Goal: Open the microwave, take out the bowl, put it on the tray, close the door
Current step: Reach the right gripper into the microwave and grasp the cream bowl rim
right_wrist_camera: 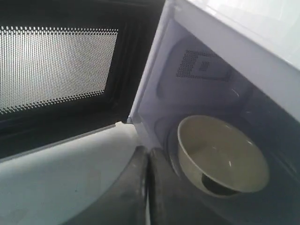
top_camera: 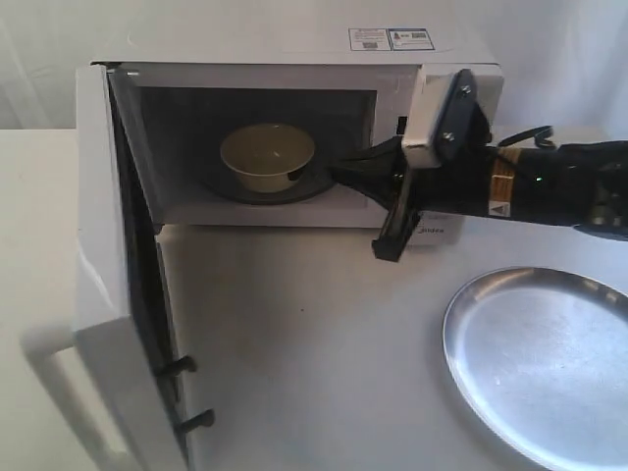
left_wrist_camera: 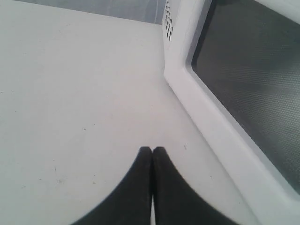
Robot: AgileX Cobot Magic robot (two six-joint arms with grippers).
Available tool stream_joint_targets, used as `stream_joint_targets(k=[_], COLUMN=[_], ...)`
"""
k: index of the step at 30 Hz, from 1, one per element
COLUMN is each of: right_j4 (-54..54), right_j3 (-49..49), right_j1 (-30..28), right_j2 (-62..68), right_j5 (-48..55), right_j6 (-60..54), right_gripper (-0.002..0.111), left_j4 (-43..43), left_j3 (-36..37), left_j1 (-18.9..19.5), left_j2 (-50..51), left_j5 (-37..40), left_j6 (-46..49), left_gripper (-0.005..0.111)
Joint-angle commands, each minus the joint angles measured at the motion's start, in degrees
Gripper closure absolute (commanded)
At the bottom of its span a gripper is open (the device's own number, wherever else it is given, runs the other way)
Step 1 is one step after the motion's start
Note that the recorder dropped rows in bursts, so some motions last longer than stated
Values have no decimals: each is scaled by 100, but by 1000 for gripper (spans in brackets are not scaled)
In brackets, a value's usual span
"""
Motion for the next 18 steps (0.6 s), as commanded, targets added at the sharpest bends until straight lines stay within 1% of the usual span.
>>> stream_joint_targets(k=[1, 3, 5, 7, 12, 14, 15, 18], right_j4=[883, 1080, 1120, 1115, 1124, 1138, 1201, 1413], right_j3=[-469, -799, -1072, -1322, -1919, -2237, -2419, -2883], right_j1=[587, 800, 929, 1000, 1212, 1275, 1298, 1359], right_j2=[431, 641, 814, 1005, 1448, 1654, 1774, 2154], right_j5=[929, 1707, 2116, 2155, 2085, 2271, 2440, 2858], right_j6=[-888, -908, -947, -947, -1238, -1328, -1328, -1138], right_gripper=[106, 99, 91, 83, 55, 46, 44, 44], left_j4=[-5, 9, 96, 96, 97, 97, 97, 97], left_j3=[5, 5, 5, 5, 5, 5, 5, 5], left_j1=[-33, -33, -33, -33, -33, -33, -33, -33], left_j2=[-23, -23, -23, -23, -23, -23, -23, -23], left_j5=[55, 124, 178, 178, 99, 99, 99, 99], left_j6=[13, 13, 13, 13, -1, -9, -9, -9], left_gripper=[107, 107, 107, 107, 107, 107, 107, 107])
